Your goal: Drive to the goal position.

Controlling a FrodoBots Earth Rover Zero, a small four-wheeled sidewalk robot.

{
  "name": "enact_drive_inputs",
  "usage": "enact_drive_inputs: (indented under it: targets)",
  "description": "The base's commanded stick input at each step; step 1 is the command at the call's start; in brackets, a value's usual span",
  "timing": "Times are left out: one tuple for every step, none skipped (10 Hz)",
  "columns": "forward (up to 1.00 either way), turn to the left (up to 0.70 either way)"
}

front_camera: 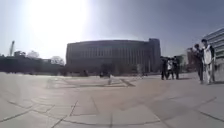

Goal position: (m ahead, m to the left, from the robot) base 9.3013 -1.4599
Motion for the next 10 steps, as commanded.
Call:
enact_drive_inputs:
  targets:
    - [0.50, 0.00]
    - [0.50, 0.00]
    - [0.50, 0.00]
    - [0.50, 0.00]
    - [0.50, 0.00]
    - [0.50, 0.00]
    - [0.50, 0.00]
    - [0.50, 0.00]
    - [0.45, 0.00]
    - [0.07, 0.00]
